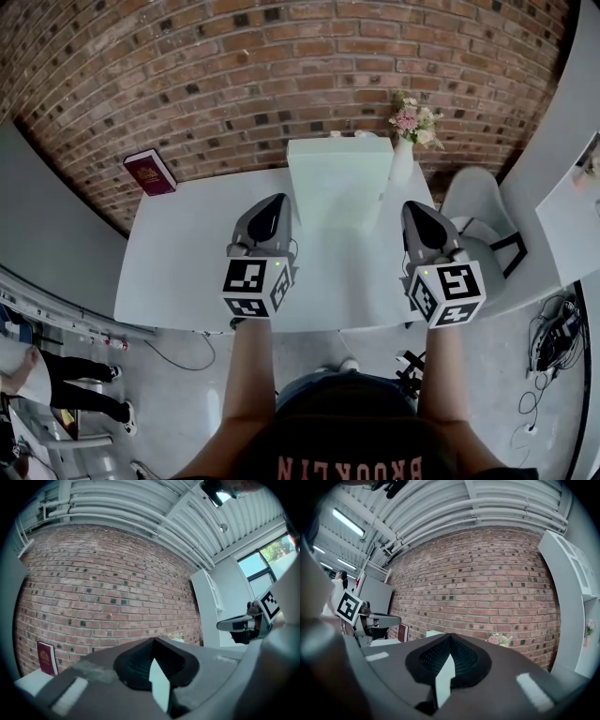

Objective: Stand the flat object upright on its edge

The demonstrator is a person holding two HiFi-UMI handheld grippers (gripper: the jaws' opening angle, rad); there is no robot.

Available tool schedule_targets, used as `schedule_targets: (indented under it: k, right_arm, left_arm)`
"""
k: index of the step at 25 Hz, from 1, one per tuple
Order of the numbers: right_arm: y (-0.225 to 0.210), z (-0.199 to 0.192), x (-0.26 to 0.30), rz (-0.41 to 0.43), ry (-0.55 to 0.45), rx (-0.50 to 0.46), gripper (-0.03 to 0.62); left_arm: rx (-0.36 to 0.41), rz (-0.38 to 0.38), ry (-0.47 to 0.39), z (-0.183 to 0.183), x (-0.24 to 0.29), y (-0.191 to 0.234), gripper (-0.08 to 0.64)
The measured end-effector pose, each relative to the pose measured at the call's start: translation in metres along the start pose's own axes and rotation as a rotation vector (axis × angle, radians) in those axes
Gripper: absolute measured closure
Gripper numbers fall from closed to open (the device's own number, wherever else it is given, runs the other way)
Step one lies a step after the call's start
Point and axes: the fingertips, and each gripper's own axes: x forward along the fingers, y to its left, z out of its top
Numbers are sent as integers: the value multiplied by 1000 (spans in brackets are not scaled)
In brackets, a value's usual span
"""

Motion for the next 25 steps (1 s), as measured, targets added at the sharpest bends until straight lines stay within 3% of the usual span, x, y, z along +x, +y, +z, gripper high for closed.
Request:
schedule_targets:
  k: [18,25]
  right_arm:
    - [19,18,-5,5,-24,-37,594]
    - [13,18,-9,-39,-13,-35,594]
  left_arm:
    - [10,-27,-21,16,-12,4,560]
    - [7,-37,-45,25,-16,4,560]
